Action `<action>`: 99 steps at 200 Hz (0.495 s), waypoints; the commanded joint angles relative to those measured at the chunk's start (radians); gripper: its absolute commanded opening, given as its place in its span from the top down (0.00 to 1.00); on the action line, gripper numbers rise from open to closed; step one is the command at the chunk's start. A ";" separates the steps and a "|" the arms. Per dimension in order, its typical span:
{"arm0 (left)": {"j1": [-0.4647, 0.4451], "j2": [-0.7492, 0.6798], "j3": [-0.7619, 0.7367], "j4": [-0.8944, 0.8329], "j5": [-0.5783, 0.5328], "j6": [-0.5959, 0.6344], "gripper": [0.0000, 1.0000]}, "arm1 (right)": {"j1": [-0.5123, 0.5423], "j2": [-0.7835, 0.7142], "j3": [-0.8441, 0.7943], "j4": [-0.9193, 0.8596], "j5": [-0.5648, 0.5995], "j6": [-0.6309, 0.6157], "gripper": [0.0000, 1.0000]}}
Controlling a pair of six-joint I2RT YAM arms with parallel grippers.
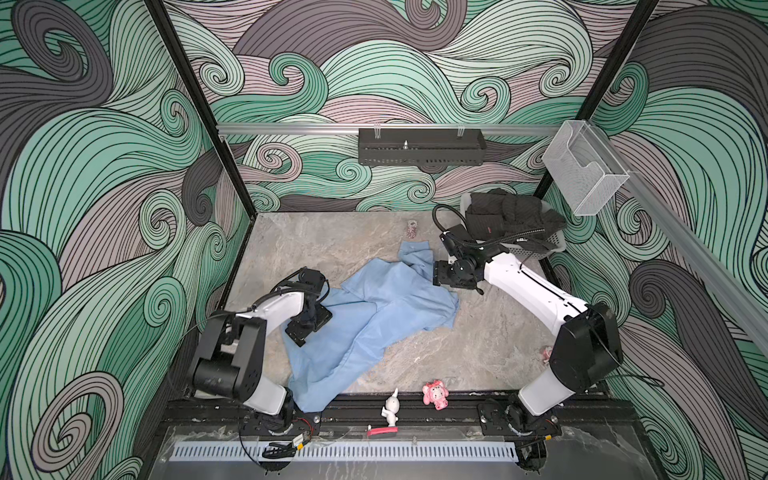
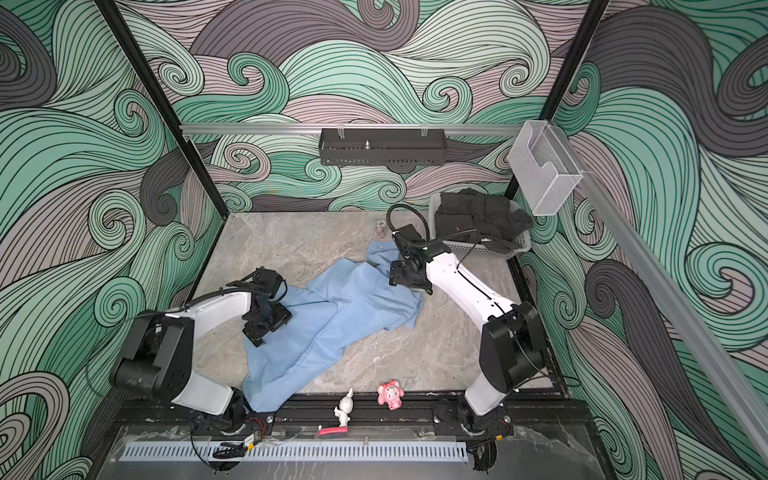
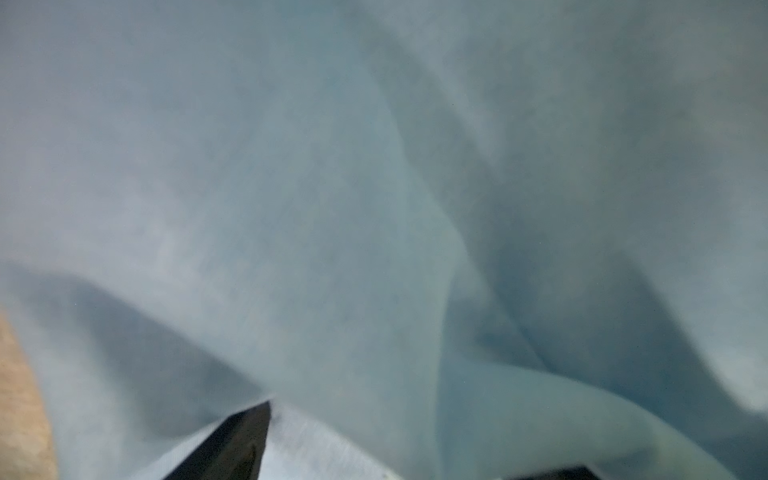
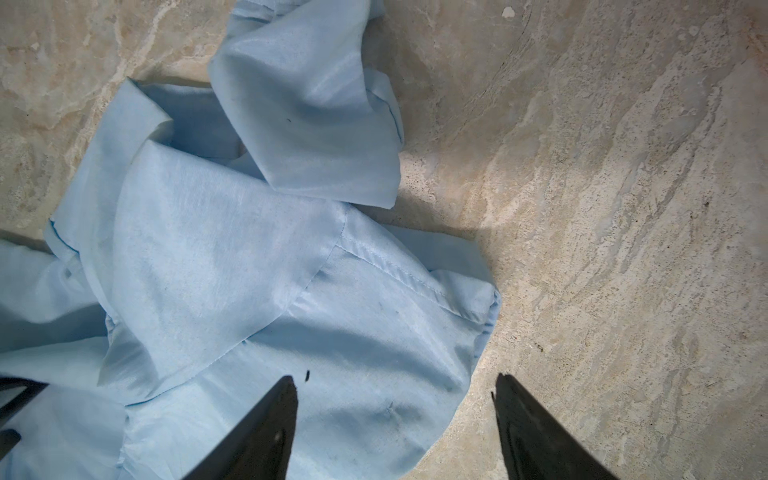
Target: Fold and stack the long sleeve shirts
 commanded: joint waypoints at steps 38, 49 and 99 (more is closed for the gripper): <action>0.074 0.358 0.410 0.041 0.120 0.173 0.19 | -0.036 0.024 0.027 0.000 -0.056 0.008 0.25; 0.081 0.403 0.494 0.022 0.128 0.178 0.19 | -0.036 0.043 0.040 0.000 -0.080 0.012 0.25; 0.086 0.247 0.606 -0.071 0.176 0.256 0.12 | 0.000 0.135 0.189 0.080 -0.094 -0.133 0.26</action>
